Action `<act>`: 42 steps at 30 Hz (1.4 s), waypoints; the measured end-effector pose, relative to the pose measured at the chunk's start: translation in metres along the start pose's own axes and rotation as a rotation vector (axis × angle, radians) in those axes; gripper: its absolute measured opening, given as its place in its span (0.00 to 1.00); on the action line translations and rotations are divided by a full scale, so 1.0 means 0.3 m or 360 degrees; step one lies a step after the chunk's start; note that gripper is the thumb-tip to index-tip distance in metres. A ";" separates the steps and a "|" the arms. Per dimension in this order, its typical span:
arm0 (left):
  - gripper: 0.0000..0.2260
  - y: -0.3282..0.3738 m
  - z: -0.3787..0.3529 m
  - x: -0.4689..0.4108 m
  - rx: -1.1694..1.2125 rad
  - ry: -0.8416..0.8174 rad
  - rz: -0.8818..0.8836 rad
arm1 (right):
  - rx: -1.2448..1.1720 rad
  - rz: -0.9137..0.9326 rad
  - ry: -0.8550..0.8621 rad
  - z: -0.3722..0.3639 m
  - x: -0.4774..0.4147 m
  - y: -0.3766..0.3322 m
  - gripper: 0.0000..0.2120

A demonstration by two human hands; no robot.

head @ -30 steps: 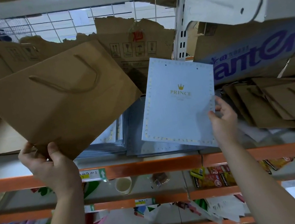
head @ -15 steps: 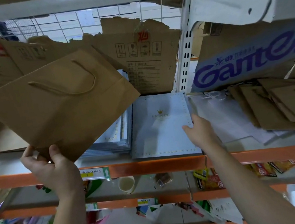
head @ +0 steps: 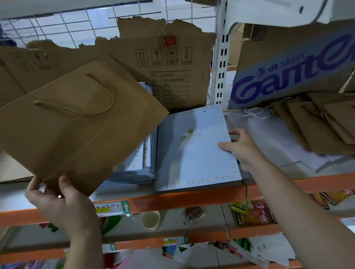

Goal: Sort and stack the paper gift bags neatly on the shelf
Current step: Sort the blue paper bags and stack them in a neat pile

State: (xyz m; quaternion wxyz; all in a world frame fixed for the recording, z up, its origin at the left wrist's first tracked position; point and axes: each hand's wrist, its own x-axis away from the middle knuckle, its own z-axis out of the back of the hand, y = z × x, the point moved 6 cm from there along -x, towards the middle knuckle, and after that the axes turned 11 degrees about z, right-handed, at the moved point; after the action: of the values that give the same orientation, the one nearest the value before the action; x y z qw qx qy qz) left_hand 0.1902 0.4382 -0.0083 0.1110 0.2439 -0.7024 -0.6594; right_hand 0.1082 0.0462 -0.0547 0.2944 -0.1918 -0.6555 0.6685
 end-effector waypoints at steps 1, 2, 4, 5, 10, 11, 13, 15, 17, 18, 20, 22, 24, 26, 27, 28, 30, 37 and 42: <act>0.12 0.000 -0.001 0.001 0.0008 0.0002 0.0002 | -0.0013 -0.0010 -0.0031 0.000 -0.003 0.004 0.24; 0.12 0.000 -0.001 0.001 0.0014 0.0007 0.0007 | 0.0011 0.0012 -0.0030 0.006 -0.007 0.007 0.24; 0.12 -0.001 0.002 0.000 0.0012 0.0019 0.0018 | 0.0171 0.0099 0.0073 0.039 -0.018 0.012 0.22; 0.12 0.001 0.003 0.002 0.0007 0.0023 0.0017 | 0.0266 0.0155 0.0140 0.057 -0.025 0.013 0.20; 0.14 -0.009 0.009 0.006 -0.0061 0.0010 0.0013 | 0.0744 0.0434 0.0224 0.067 -0.041 0.030 0.16; 0.15 -0.014 0.011 0.003 -0.0063 -0.0006 0.0032 | 0.0874 0.0481 0.0226 0.058 -0.038 0.033 0.15; 0.16 -0.027 0.019 -0.008 -0.0054 -0.0039 0.0065 | 0.1290 0.0600 0.0233 0.040 -0.026 0.027 0.13; 0.16 -0.029 0.023 -0.018 -0.0051 -0.0067 0.0065 | 0.1591 0.0762 0.0240 0.012 -0.007 -0.001 0.13; 0.14 -0.027 0.027 -0.036 -0.0043 -0.0092 0.0042 | 0.1476 0.0921 0.0217 -0.041 0.023 -0.036 0.12; 0.14 -0.027 0.029 -0.050 -0.0026 -0.0107 0.0029 | 0.1381 0.1000 0.0182 -0.080 0.044 -0.051 0.11; 0.15 -0.025 0.036 -0.083 0.0011 -0.0141 0.0015 | 0.1283 0.1118 0.0041 -0.180 0.105 -0.063 0.07; 0.14 -0.017 0.048 -0.125 0.0055 -0.0180 0.0013 | 0.1277 0.1271 -0.0141 -0.296 0.194 -0.055 0.01; 0.14 -0.006 0.065 -0.179 0.0089 -0.0220 -0.0005 | 0.1284 0.1393 -0.0278 -0.402 0.284 -0.027 0.04; 0.14 0.004 0.085 -0.243 0.0134 -0.0265 -0.0022 | 0.1266 0.1469 -0.0348 -0.499 0.350 0.010 0.08; 0.14 0.012 0.097 -0.277 0.0167 -0.0281 -0.0021 | 0.1236 0.1492 -0.0390 -0.552 0.377 0.021 0.09; 0.14 0.012 0.112 -0.321 0.0190 -0.0292 -0.0012 | 0.1197 0.1515 -0.0433 -0.610 0.397 0.027 0.09; 0.14 0.003 0.155 -0.424 0.0202 -0.0320 0.0000 | 0.1137 0.1558 -0.0535 -0.735 0.429 0.031 0.09; 0.13 -0.040 0.333 -0.810 0.0134 -0.0329 0.0058 | 0.1220 0.1621 -0.0781 -1.133 0.482 0.059 0.13; 0.12 -0.089 0.415 -1.041 0.0106 -0.0328 0.0177 | 0.1430 0.1638 -0.0688 -1.314 0.517 0.058 0.15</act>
State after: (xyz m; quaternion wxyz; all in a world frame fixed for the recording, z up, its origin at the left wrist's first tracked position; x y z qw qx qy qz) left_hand 0.4034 0.6992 0.0041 0.0664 0.1390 -0.7440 -0.6502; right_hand 0.2422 0.4478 -0.0782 -0.1442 -0.2003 -0.1870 0.9509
